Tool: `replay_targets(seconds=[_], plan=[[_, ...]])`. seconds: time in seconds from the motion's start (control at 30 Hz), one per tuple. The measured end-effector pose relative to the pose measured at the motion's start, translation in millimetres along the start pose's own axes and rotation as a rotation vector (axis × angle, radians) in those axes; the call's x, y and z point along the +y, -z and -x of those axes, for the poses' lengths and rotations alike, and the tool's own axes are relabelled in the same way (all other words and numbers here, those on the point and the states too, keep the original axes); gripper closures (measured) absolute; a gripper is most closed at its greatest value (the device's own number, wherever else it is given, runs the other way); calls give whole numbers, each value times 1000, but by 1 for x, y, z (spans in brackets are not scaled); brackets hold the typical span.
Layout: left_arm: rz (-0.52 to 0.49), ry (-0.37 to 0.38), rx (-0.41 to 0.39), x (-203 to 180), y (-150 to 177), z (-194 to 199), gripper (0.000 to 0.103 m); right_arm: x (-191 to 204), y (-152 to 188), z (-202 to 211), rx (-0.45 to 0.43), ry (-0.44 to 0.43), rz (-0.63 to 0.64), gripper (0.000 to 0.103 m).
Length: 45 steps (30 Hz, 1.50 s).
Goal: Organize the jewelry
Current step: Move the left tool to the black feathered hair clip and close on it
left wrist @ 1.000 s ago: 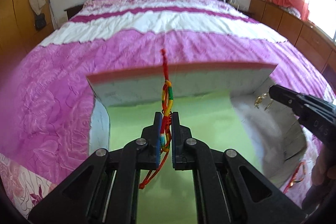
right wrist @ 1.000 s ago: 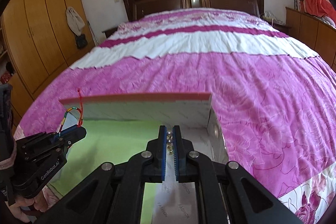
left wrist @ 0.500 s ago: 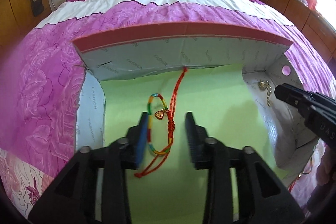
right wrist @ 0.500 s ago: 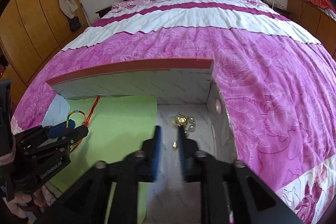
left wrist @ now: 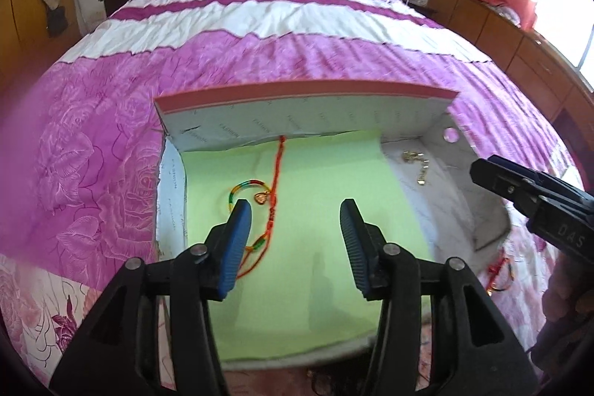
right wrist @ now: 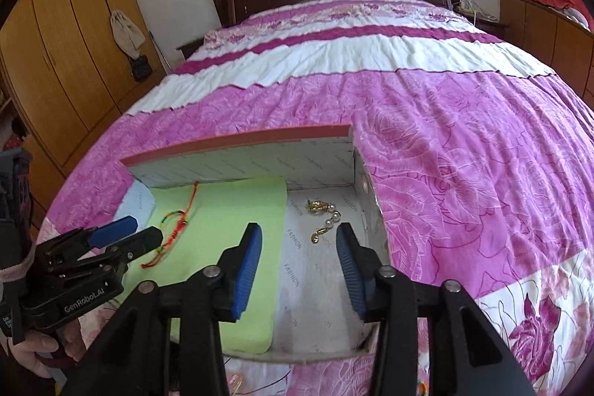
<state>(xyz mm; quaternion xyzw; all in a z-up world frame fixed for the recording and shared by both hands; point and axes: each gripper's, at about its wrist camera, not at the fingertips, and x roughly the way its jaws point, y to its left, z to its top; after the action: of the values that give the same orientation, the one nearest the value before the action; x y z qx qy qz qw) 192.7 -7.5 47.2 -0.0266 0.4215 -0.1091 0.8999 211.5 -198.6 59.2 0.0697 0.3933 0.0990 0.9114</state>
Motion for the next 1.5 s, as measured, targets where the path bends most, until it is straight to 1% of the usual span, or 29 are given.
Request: replay_targets(seconds=[0.17, 0.4, 0.53, 0.7, 0.87, 1.03, 1.13, 1.23, 1.5], plan=[[2, 7, -42, -4, 3, 20, 59, 2, 5, 23, -51, -25, -18, 54], [-2, 12, -108, -6, 6, 52, 58, -2, 13, 61, -129, -65, -51, 41], [-6, 5, -122, -7, 12, 69, 57, -6, 20, 80, -151, -70, -57, 39], [-3, 17, -142, -7, 25, 83, 57, -9, 34, 107, -191, -82, -64, 36], [17, 6, -124, -5, 45, 86, 57, -14, 51, 127, -225, -62, -55, 34], [18, 26, -80, -8, 65, 77, 56, -20, 68, 134, -221, -30, -59, 32], [27, 46, -49, -11, 75, 68, 56, -26, 79, 133, -209, -5, -64, 31], [35, 63, -16, -16, 83, 58, 56, -34, 87, 127, -179, 7, -76, 31], [34, 69, 38, -28, 94, 36, 56, -54, 98, 113, -118, 45, -101, 31]])
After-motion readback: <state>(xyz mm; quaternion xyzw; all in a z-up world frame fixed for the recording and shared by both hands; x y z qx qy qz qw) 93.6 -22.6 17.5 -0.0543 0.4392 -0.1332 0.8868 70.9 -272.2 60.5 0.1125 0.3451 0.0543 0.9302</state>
